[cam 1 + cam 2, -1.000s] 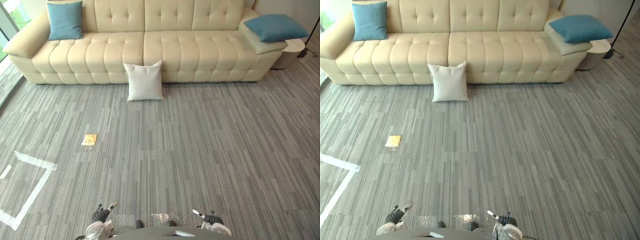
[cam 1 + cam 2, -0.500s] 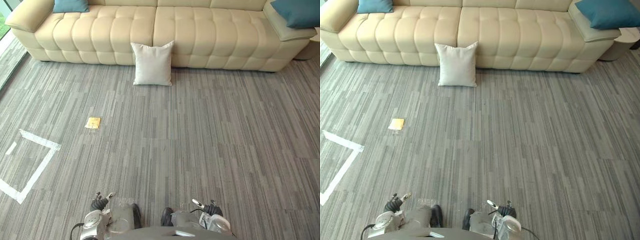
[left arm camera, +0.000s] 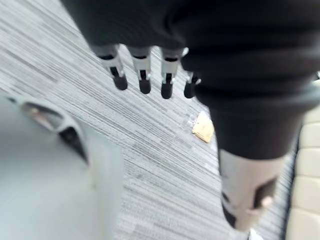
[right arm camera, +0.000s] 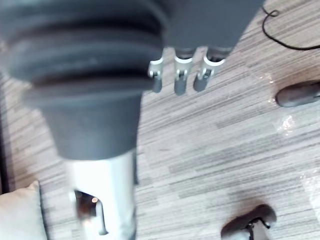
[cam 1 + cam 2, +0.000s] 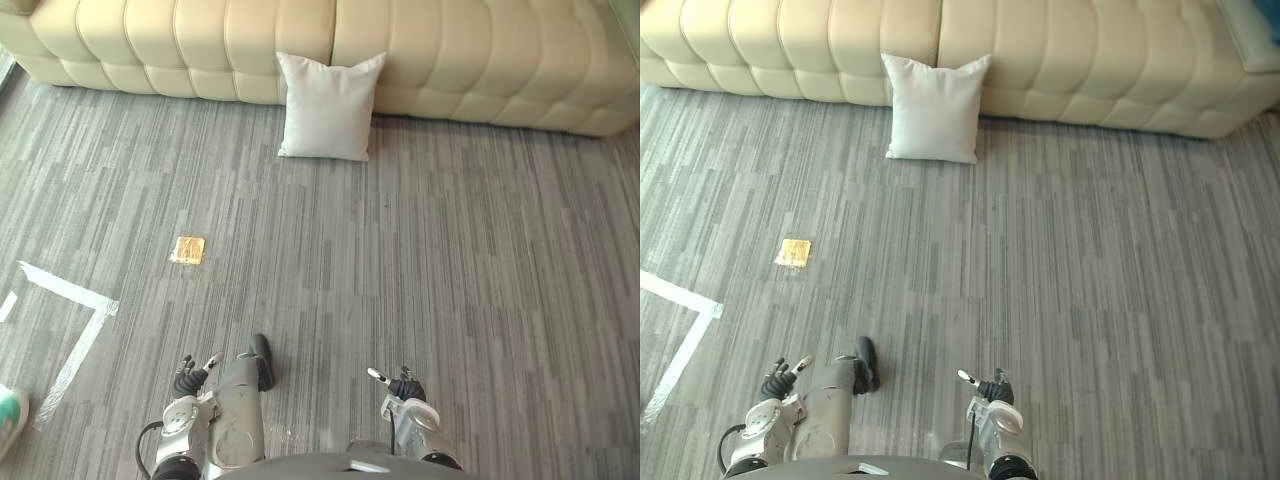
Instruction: Pick up cushions and gather them together orderly.
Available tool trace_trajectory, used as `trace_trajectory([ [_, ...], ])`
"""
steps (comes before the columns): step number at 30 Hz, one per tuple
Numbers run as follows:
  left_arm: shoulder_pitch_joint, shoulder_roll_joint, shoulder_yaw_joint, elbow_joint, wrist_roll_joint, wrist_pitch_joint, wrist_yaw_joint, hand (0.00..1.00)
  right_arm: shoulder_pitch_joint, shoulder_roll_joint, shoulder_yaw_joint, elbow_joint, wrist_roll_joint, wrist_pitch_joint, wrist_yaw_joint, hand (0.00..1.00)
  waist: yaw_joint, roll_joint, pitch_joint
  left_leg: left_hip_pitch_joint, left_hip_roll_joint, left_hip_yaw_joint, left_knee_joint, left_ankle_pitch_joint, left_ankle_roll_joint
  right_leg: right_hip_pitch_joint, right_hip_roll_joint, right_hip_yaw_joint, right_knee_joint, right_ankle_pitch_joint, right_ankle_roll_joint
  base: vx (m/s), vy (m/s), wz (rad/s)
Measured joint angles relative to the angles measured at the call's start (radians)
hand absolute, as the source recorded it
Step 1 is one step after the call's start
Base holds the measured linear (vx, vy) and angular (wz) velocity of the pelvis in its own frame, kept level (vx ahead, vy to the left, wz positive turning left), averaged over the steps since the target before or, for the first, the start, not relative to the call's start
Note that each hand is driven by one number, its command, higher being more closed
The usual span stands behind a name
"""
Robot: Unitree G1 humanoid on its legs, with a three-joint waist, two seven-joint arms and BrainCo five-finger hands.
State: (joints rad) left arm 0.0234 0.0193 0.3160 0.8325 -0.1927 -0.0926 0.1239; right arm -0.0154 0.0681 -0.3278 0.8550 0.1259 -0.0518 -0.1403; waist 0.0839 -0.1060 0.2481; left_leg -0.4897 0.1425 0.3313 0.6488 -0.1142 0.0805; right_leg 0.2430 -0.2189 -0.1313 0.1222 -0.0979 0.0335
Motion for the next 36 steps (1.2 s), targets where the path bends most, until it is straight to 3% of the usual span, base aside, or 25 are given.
trace_trajectory([
  [1, 0.007, 0.024, 0.008, 0.006, 0.001, 0.0, 0.001, 0.0, -0.006, 0.005, -0.009, 0.003, -0.007, -0.008, 0.0, 0.0, 0.017, -0.001, -0.004, -0.043, 0.013, -0.004, 0.136, -0.046, -0.005, 0.007, -0.006, 0.019, 0.045, 0.061, 0.034, 0.48, 0.238, -0.58],
  [2, 0.025, 0.03, -0.014, 0.03, 0.005, 0.008, 0.003, 0.0, 0.009, -0.013, -0.009, 0.009, -0.014, -0.012, 0.0, 0.0, 0.0, -0.009, -0.044, -0.006, -0.036, -0.037, -0.016, -0.064, -0.015, -0.032, -0.025, 0.037, 0.144, 0.071, 0.065, 0.63, 0.402, -0.61],
  [3, 0.034, 0.041, -0.033, 0.046, 0.008, 0.012, 0.002, 0.0, 0.008, -0.024, -0.001, 0.011, -0.017, -0.013, 0.001, 0.0, -0.011, -0.007, -0.05, 0.047, -0.056, -0.023, -0.055, -0.147, -0.019, -0.084, -0.055, 0.059, 0.299, 0.085, 0.114, 0.58, 0.377, -0.07],
  [4, 0.025, 0.054, -0.062, 0.052, 0.023, 0.018, 0.003, 0.0, 0.01, -0.022, 0.005, 0.02, -0.017, -0.01, 0.001, 0.0, -0.026, -0.022, -0.044, 0.081, -0.083, -0.025, -0.075, -0.167, -0.006, -0.183, -0.078, 0.092, 0.507, 0.127, 0.171, 0.52, 0.26, 0.08],
  [5, 0.025, 0.056, -0.067, 0.054, 0.023, 0.02, 0.003, 0.0, 0.009, -0.017, 0.013, 0.025, -0.017, -0.009, 0.001, 0.0, -0.03, -0.019, -0.041, 0.101, -0.084, -0.025, -0.08, -0.176, -0.006, -0.24, -0.079, 0.095, 0.618, 0.117, 0.181, 0.44, 0.074, 0.1],
  [6, 0.023, 0.055, -0.076, 0.055, 0.022, 0.032, 0.005, 0.0, 0.01, -0.005, 0.034, 0.026, -0.017, -0.007, 0.003, 0.0, -0.031, -0.012, -0.023, 0.187, -0.085, -0.021, -0.111, -0.195, -0.009, -0.322, -0.078, 0.077, 0.81, 0.081, 0.182, 0.37, 0.037, -0.27],
  [9, 0.039, 0.01, -0.117, 0.053, 0.022, 0.04, 0.004, 0.0, 0.027, -0.006, 0.053, -0.028, -0.039, -0.008, 0.01, 0.0, -0.038, 0.042, 0.002, 0.457, -0.083, 0.006, -0.278, -0.213, -0.027, -0.489, -0.047, -0.019, 1.025, -0.075, 0.083, 0.44, 0.021, -0.36],
  [12, 0.012, 0.0, -0.145, 0.055, 0.046, 0.04, 0.004, 0.0, 0.03, -0.008, 0.062, -0.097, -0.045, -0.014, 0.01, 0.0, -0.066, 0.057, 0.013, 0.575, -0.072, 0.008, -0.369, -0.238, -0.077, -0.697, -0.014, -0.124, 0.855, -0.159, 0.055, 0.46, -0.099, -0.02],
  [14, -0.001, -0.007, -0.146, 0.085, 0.064, 0.042, 0.004, 0.0, 0.026, -0.019, 0.067, -0.092, -0.045, -0.019, 0.01, 0.0, -0.072, 0.057, 0.017, 0.637, -0.054, 0.018, -0.41, -0.244, -0.087, -0.743, 0.026, -0.146, 0.635, -0.136, 0.042, 0.57, -0.252, 0.1],
  [15, -0.004, -0.007, -0.164, 0.101, 0.082, 0.043, 0.003, 0.0, 0.03, -0.032, 0.072, -0.087, -0.046, -0.019, 0.01, 0.0, -0.09, 0.058, 0.017, 0.702, -0.042, 0.013, -0.455, -0.241, -0.092, -0.742, 0.066, -0.143, 0.375, -0.046, 0.038, 0.48, -0.209, 0.38],
  [16, -0.004, -0.009, -0.171, 0.107, 0.09, 0.043, 0.001, 0.0, 0.038, -0.034, 0.071, -0.082, -0.045, -0.019, 0.01, 0.0, -0.099, 0.055, 0.019, 0.736, -0.042, -0.004, -0.478, -0.239, -0.097, -0.73, 0.082, -0.13, 0.27, 0.047, 0.017, 0.78, -0.325, 0.62],
  [17, -0.014, -0.014, -0.17, 0.124, 0.101, 0.043, 0.0, 0.0, 0.04, -0.045, 0.069, -0.064, -0.046, -0.017, 0.01, 0.0, -0.113, 0.06, 0.022, 0.78, -0.026, -0.03, -0.501, -0.226, -0.127, -0.688, 0.11, -0.119, 0.231, 0.179, -0.058, 0.53, -0.198, 0.22],
  [18, -0.029, -0.034, -0.169, 0.135, 0.117, 0.043, -0.003, 0.0, 0.017, -0.062, 0.053, -0.049, -0.051, -0.012, 0.012, 0.0, -0.098, 0.093, 0.031, 0.783, -0.013, -0.042, -0.515, -0.191, -0.136, -0.686, 0.125, -0.121, 0.271, 0.153, -0.058, 0.71, -0.273, 0.11],
  [20, -0.038, -0.056, -0.171, 0.14, 0.122, 0.041, -0.007, 0.0, 0.013, -0.057, 0.017, -0.051, -0.045, -0.012, 0.011, 0.0, -0.111, 0.097, 0.039, 0.807, -0.04, -0.094, -0.531, -0.108, -0.135, -0.701, 0.102, -0.086, 0.402, 0.061, -0.078, 0.46, -0.184, 0.08],
  [21, -0.034, -0.069, -0.166, 0.144, 0.136, 0.041, -0.006, 0.0, 0.015, -0.052, 0.011, -0.054, -0.047, -0.011, 0.017, 0.0, -0.12, 0.103, 0.035, 0.834, -0.031, -0.112, -0.508, -0.05, -0.166, -0.686, 0.09, -0.086, 0.474, 0.005, -0.084, 0.55, -0.243, 0.56],
  [23, -0.034, -0.083, -0.164, 0.132, 0.156, 0.041, -0.007, 0.0, 0.039, -0.048, 0.012, -0.078, -0.054, -0.01, 0.029, 0.0, -0.126, 0.118, 0.023, 0.77, 0.006, -0.179, -0.319, -0.02, -0.193, -0.6, 0.1, -0.111, 0.442, -0.097, -0.054, 0.46, -0.208, 0.63],
  [25, -0.03, -0.092, -0.139, 0.114, 0.157, 0.043, -0.007, 0.0, 0.046, -0.05, 0.013, -0.093, -0.054, -0.01, 0.029, 0.0, -0.119, 0.145, 0.022, 0.599, 0.079, -0.241, 0.048, 0.108, -0.259, -0.513, 0.122, -0.151, 0.398, -0.128, -0.07, 0.38, -0.092, 0.22],
  [26, -0.03, -0.094, -0.119, 0.101, 0.156, 0.043, -0.007, 0.0, 0.046, -0.047, 0.022, -0.094, -0.053, -0.009, 0.028, 0.0, -0.112, 0.149, 0.02, 0.519, 0.11, -0.24, 0.222, 0.109, -0.268, -0.464, 0.14, -0.152, 0.371, -0.141, -0.076, 0.4, -0.066, -0.05],
  [29, -0.03, -0.095, -0.101, 0.07, 0.155, 0.043, -0.006, 0.0, 0.059, -0.037, 0.048, -0.092, -0.052, -0.009, 0.027, 0.0, -0.094, 0.145, 0.022, 0.39, 0.167, -0.149, 0.432, 0.007, -0.209, -0.302, 0.159, -0.146, 0.281, -0.17, -0.074, 0.44, -0.014, -0.14],
  [30, -0.028, -0.095, -0.1, 0.059, 0.155, 0.043, -0.006, 0.0, 0.071, -0.032, 0.053, -0.09, -0.051, -0.009, 0.027, 0.0, -0.081, 0.137, 0.015, 0.327, 0.171, -0.103, 0.425, -0.043, -0.175, -0.238, 0.153, -0.143, 0.236, -0.171, -0.05, 0.31, 0.063, -0.07],
  [31, -0.028, -0.095, -0.1, 0.052, 0.155, 0.043, -0.006, 0.0, 0.072, -0.03, 0.052, -0.09, -0.05, -0.008, 0.027, 0.0, -0.076, 0.14, 0.012, 0.29, 0.174, -0.076, 0.407, -0.065, -0.168, -0.206, 0.148, -0.142, 0.21, -0.17, -0.039, 0.39, 0.125, -0.11],
  [33, -0.031, -0.095, -0.1, 0.035, 0.156, 0.042, -0.005, 0.0, 0.078, -0.023, 0.055, -0.088, -0.046, -0.004, 0.026, 0.0, -0.058, 0.138, 0.009, 0.205, 0.161, 0.033, 0.21, -0.119, -0.12, -0.119, 0.103, -0.147, 0.148, -0.166, 0.004, 0.46, 0.217, -0.12],
  [34, -0.031, -0.095, -0.101, 0.034, 0.156, 0.042, -0.005, 0.0, 0.081, -0.022, 0.055, -0.088, -0.045, -0.004, 0.025, 0.0, -0.056, 0.137, 0.009, 0.198, 0.155, 0.045, 0.16, -0.118, -0.119, -0.105, 0.093, -0.148, 0.143, -0.166, 0.016, 0.47, 0.249, -0.07],
  [35, -0.031, -0.095, -0.102, 0.035, 0.157, 0.041, -0.005, 0.0, 0.083, -0.021, 0.047, -0.09, -0.044, -0.004, 0.024, 0.0, -0.053, 0.138, 0.007, 0.195, 0.121, 0.079, -0.05, -0.082, -0.107, -0.065, 0.072, -0.155, 0.13, -0.168, 0.038, 0.39, 0.24, 0.0],
  [36, -0.028, -0.097, -0.103, 0.041, 0.158, 0.04, -0.004, 0.0, 0.093, -0.025, 0.047, -0.085, -0.045, -0.005, 0.022, 0.0, -0.046, 0.147, -0.003, 0.215, 0.077, 0.058, -0.244, 0.093, -0.077, -0.035, 0.06, -0.145, 0.14, -0.188, 0.074, 0.48, 0.288, 0.07],
])
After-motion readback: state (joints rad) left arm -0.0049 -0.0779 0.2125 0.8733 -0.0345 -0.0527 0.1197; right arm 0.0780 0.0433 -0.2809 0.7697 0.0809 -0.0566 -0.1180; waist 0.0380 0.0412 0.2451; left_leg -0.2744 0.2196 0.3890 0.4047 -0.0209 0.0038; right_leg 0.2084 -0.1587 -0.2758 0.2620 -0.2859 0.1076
